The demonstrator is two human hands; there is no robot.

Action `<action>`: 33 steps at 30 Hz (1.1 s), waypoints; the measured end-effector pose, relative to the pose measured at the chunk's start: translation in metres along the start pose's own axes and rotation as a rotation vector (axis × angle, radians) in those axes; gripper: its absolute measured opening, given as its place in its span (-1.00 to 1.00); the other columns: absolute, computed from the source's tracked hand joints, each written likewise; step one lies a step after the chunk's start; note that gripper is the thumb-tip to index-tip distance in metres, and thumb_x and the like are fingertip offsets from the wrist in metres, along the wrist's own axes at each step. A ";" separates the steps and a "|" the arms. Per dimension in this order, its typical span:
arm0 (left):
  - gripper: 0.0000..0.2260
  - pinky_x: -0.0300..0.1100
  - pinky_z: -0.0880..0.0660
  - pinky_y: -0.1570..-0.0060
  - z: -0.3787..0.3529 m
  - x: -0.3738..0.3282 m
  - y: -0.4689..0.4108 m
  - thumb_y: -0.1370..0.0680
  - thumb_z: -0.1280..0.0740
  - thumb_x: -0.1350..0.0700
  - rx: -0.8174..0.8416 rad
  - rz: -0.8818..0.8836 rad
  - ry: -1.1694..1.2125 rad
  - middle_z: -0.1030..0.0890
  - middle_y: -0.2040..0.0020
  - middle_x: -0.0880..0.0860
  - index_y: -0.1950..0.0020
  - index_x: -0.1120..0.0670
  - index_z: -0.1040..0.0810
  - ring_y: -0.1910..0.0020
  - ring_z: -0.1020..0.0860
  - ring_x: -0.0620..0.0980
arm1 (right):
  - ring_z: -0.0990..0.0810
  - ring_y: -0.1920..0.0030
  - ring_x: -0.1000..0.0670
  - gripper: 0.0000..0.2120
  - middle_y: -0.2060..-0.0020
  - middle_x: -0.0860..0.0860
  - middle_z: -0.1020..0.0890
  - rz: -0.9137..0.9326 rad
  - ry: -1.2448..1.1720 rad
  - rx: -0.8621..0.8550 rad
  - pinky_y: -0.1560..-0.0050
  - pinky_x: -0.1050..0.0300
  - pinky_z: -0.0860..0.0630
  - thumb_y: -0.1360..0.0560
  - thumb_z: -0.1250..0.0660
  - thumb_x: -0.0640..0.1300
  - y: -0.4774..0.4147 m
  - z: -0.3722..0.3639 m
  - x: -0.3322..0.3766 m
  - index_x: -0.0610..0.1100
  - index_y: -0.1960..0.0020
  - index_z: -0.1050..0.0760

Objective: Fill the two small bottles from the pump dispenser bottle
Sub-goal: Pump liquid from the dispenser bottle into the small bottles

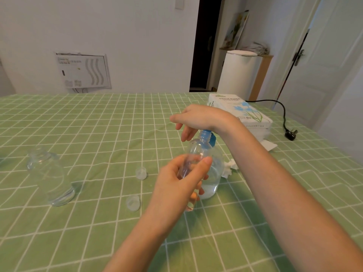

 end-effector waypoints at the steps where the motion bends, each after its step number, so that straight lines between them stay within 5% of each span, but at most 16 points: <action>1: -0.65 -0.34 -0.38 0.57 0.000 0.000 0.000 -0.28 -0.36 -0.15 0.002 0.001 0.000 -0.58 0.42 -0.07 0.07 0.05 -0.60 0.53 -0.48 -0.16 | -0.64 -0.07 -0.14 -0.61 0.13 -0.08 -0.71 0.002 0.000 -0.004 -0.21 -0.02 -0.44 -0.58 -0.12 0.10 0.000 0.000 0.000 -0.18 -0.12 -0.53; 8: -0.64 -0.34 -0.38 0.56 0.000 -0.001 -0.001 -0.26 -0.36 -0.16 0.008 -0.008 0.004 -0.59 0.39 -0.07 0.08 0.05 -0.60 0.51 -0.48 -0.16 | -0.64 -0.07 -0.15 -0.62 0.17 -0.07 -0.71 0.011 -0.021 -0.067 -0.19 -0.02 -0.48 -0.59 -0.12 0.06 0.001 0.003 0.000 -0.20 -0.14 -0.52; 13: -0.66 -0.35 -0.40 0.54 0.000 -0.003 -0.002 -0.26 -0.36 -0.19 0.007 -0.031 0.007 -0.61 0.36 -0.07 0.11 0.00 -0.61 0.48 -0.50 -0.16 | -0.66 0.01 -0.10 -0.62 0.14 -0.08 -0.70 0.040 0.031 -0.106 0.08 0.12 -0.49 -0.59 -0.13 0.05 0.000 0.013 0.004 -0.22 -0.17 -0.49; 18: -0.68 -0.35 -0.40 0.55 0.001 -0.004 -0.001 -0.26 -0.36 -0.18 0.008 -0.029 0.010 -0.61 0.37 -0.08 0.12 -0.02 -0.61 0.50 -0.49 -0.16 | -0.66 -0.02 -0.12 -0.62 0.12 -0.08 -0.71 0.055 0.043 -0.062 -0.09 0.04 -0.51 -0.60 -0.12 0.07 0.002 0.016 0.005 -0.19 -0.14 -0.53; 33: -0.64 -0.34 -0.40 0.55 0.001 -0.005 -0.001 -0.25 -0.36 -0.18 0.012 -0.022 0.015 -0.60 0.38 -0.08 0.09 0.01 -0.61 0.51 -0.49 -0.16 | -0.65 -0.02 -0.07 -0.63 0.10 -0.10 -0.71 -0.019 -0.060 -0.071 0.33 0.17 -0.31 -0.58 -0.15 0.09 0.004 0.014 -0.002 -0.17 -0.09 -0.55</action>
Point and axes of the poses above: each hand's wrist, its own y-axis away from the middle knuckle, its own z-axis out of the back of the hand, x = y × z, the point moved 1 cm from there along -y, towards the middle knuckle
